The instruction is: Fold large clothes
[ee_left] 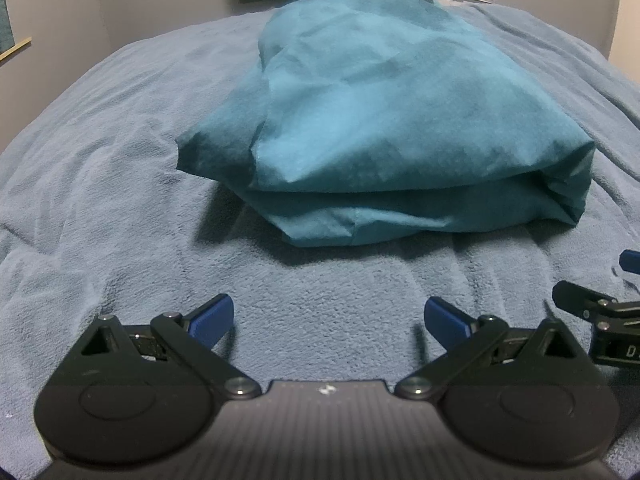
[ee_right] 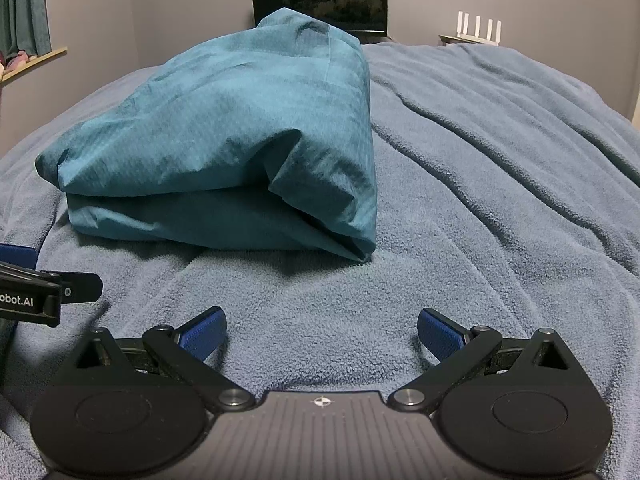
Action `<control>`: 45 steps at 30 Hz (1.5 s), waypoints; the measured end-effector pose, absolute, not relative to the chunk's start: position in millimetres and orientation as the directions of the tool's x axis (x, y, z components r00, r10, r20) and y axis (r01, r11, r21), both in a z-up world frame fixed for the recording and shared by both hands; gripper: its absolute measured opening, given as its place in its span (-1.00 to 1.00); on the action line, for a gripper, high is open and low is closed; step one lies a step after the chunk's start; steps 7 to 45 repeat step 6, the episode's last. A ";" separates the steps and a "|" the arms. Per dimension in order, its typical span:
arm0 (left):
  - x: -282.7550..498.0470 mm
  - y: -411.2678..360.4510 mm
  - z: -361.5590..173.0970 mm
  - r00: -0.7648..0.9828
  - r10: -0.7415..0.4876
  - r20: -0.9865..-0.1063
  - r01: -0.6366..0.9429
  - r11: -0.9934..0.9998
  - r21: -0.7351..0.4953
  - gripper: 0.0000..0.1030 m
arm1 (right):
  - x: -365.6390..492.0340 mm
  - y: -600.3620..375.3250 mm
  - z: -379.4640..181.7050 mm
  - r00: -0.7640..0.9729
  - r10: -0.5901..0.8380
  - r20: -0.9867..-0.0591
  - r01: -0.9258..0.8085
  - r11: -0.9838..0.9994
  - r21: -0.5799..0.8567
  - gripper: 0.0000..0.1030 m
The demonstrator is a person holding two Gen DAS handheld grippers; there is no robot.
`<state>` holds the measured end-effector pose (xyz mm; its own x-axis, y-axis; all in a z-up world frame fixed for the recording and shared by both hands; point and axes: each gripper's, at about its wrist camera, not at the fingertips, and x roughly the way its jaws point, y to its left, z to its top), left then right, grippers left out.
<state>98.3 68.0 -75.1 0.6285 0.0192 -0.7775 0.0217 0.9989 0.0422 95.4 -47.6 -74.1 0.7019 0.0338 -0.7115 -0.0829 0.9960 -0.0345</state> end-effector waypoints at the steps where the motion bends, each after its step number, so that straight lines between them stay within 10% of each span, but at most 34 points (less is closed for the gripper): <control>1: 98.5 67.9 -75.1 0.629 0.021 -0.777 0.021 0.999 0.044 1.00 | 95.3 -47.7 -74.0 0.702 0.034 -0.712 -0.083 0.996 -0.035 1.00; 45: 100.1 69.3 -76.2 0.622 0.021 -0.782 0.016 0.999 0.040 1.00 | 95.4 -48.9 -74.1 0.701 0.035 -0.712 -0.084 0.996 -0.034 1.00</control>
